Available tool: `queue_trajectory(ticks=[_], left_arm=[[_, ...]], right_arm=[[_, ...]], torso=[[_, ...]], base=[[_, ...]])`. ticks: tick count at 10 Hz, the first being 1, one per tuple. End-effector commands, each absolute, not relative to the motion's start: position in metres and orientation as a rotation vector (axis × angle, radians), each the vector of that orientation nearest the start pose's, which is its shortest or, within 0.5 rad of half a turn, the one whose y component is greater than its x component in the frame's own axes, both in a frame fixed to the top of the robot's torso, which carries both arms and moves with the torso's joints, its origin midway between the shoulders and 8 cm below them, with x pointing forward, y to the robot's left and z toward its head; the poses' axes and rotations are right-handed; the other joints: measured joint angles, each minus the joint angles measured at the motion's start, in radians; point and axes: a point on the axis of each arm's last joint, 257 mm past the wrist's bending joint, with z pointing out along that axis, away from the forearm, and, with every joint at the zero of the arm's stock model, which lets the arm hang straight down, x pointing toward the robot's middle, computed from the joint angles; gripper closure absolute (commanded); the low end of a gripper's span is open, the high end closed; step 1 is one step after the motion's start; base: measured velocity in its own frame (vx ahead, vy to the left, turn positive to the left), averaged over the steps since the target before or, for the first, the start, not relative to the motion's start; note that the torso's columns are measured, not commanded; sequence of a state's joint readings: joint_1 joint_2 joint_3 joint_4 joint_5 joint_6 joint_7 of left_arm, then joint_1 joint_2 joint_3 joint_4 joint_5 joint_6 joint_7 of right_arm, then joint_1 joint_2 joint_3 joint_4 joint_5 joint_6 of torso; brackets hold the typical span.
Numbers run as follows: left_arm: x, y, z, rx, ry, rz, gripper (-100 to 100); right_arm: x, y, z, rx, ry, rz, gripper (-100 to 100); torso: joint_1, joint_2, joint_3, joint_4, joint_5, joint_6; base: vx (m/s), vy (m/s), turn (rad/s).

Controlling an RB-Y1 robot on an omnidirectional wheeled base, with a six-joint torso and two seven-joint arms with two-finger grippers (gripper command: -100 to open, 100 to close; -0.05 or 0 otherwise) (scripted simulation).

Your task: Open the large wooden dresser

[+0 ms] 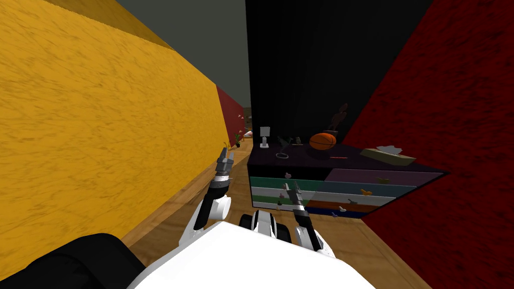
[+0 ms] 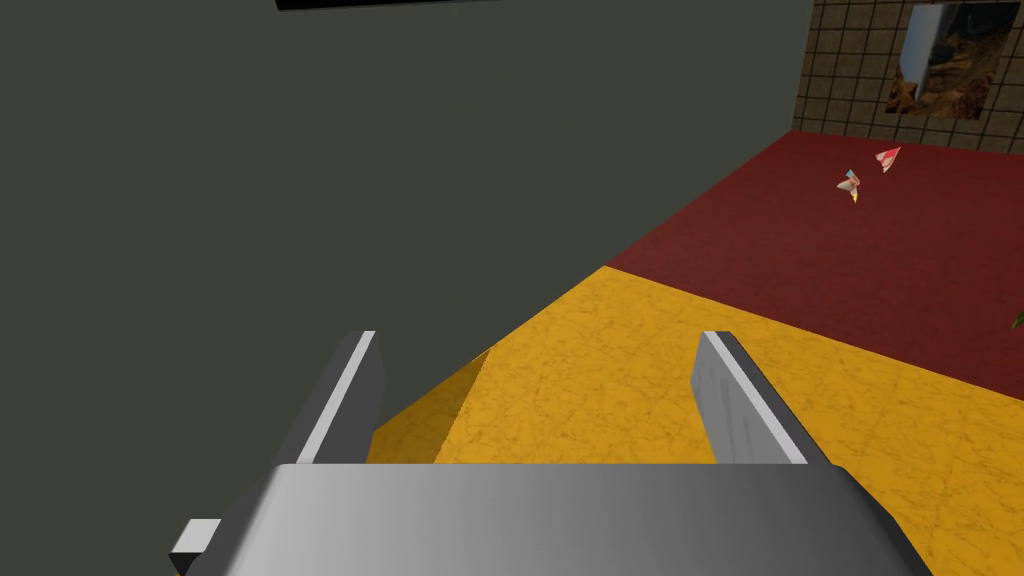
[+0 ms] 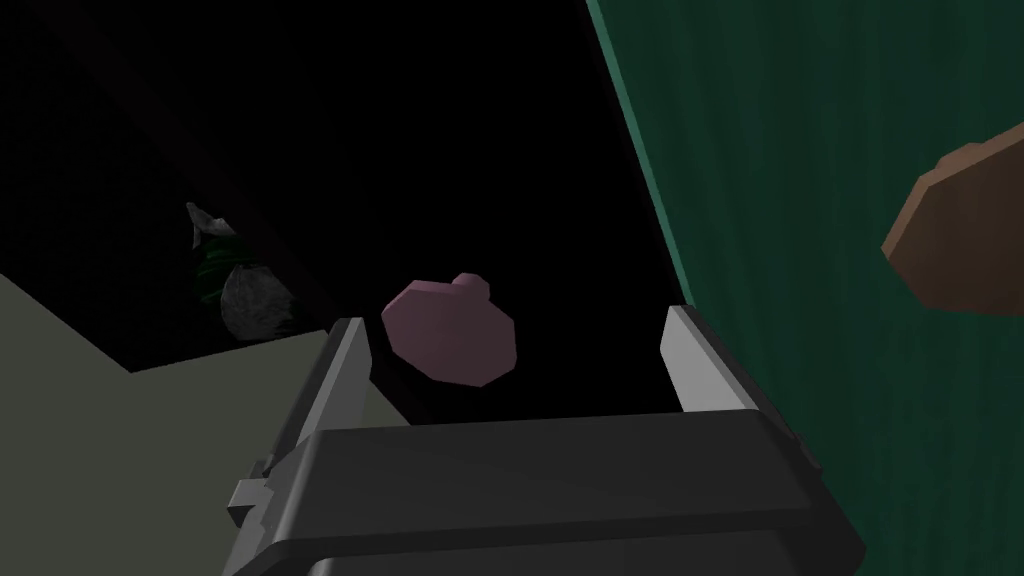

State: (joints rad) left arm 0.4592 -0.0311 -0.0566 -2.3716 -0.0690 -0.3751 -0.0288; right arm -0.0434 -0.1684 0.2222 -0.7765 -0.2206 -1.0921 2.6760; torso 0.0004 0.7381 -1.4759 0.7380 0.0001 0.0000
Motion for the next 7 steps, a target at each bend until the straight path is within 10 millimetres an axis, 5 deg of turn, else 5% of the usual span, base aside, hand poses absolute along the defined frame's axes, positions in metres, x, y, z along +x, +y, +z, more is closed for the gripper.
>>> queue_trajectory(ticks=[1, 7], left_arm=[[0.35, 0.253, 0.055, -0.632, 0.628, -1.299, 0], [0.35, 0.253, 0.055, -0.632, 0.628, -1.299, 0]], right_arm=[[0.449, -0.242, -0.322, -0.728, 1.121, -0.85, -100], [0.455, -0.269, -0.349, -0.791, 1.217, -0.866, -100]], torso=[[0.0, 0.0, 0.0, 0.0, 0.0, 0.0], [-0.001, 0.0, 0.0, 0.0, 0.0, 0.0]], base=[[0.003, 0.035, -0.018], [-0.002, 0.056, -0.033]])
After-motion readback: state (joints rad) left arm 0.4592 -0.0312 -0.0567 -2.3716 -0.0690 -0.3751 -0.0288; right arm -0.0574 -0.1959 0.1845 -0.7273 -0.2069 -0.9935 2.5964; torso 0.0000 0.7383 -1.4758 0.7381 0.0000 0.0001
